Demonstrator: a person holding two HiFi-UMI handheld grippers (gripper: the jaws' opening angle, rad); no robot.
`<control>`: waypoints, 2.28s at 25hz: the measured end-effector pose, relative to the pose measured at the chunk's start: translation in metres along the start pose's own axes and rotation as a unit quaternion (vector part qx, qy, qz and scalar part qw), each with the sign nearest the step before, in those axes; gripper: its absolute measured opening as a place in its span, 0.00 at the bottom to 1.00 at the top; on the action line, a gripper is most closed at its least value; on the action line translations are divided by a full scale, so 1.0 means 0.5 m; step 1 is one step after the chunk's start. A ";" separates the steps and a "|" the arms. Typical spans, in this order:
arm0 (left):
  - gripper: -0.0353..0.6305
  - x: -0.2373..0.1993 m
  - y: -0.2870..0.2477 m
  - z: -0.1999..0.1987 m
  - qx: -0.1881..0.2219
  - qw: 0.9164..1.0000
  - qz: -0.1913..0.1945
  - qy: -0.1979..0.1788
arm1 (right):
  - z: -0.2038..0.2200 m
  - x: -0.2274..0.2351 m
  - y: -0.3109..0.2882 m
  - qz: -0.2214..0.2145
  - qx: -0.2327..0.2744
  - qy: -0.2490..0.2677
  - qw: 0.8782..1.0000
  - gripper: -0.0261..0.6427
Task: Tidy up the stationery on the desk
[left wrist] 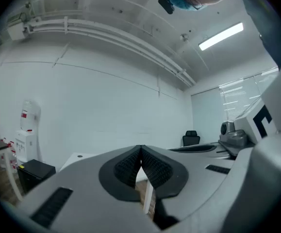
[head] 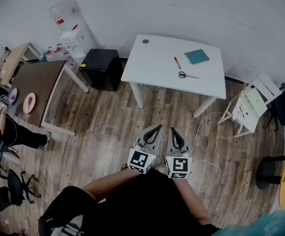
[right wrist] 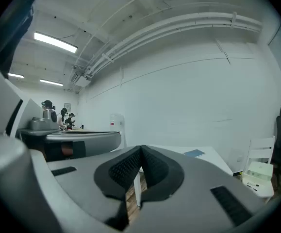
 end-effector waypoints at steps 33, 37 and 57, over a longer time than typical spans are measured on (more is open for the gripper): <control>0.07 0.021 -0.264 0.110 -0.027 0.996 0.073 0.047 | 0.001 0.209 -0.141 0.052 -0.004 -0.050 0.997 0.09; 0.07 -0.037 -0.356 0.103 -0.026 0.996 0.079 0.041 | -0.027 0.238 -0.247 0.043 -0.014 -0.036 0.998 0.09; 0.07 -0.327 -0.642 0.157 -0.022 0.988 0.114 0.096 | -0.060 0.319 -0.654 0.070 -0.086 -0.025 0.994 0.09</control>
Point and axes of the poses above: the fingertips, and each gripper's own axes: y backward along the fingers, x to its right, z out of its underside, the point moved 2 cm from there along y, backward along the fingers, and after that the axes turned 13 degrees about -y, right-handed, at the moved point
